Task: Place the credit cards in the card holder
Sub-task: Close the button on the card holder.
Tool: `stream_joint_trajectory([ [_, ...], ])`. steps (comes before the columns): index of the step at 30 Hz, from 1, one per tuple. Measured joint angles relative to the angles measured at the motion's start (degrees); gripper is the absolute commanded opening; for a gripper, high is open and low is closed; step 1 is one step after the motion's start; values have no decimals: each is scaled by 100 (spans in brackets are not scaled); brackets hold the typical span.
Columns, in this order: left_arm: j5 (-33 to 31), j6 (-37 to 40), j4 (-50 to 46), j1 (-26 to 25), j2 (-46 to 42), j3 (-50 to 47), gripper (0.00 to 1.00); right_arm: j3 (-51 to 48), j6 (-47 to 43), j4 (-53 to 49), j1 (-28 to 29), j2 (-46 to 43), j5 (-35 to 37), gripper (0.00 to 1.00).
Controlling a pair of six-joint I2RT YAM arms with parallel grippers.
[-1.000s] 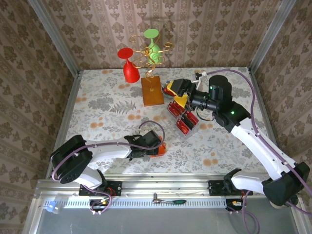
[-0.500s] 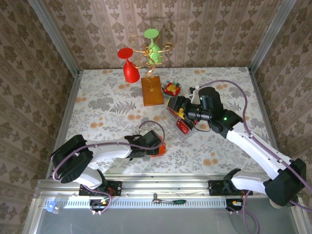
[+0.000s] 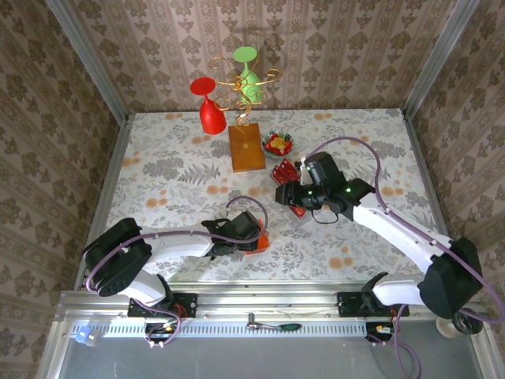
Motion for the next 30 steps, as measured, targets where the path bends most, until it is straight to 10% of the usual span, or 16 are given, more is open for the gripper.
stream_joint_trajectory([
  [30,-87,15,201,-39,-33,-107,81,140,-614,79,903,2184,168,36],
])
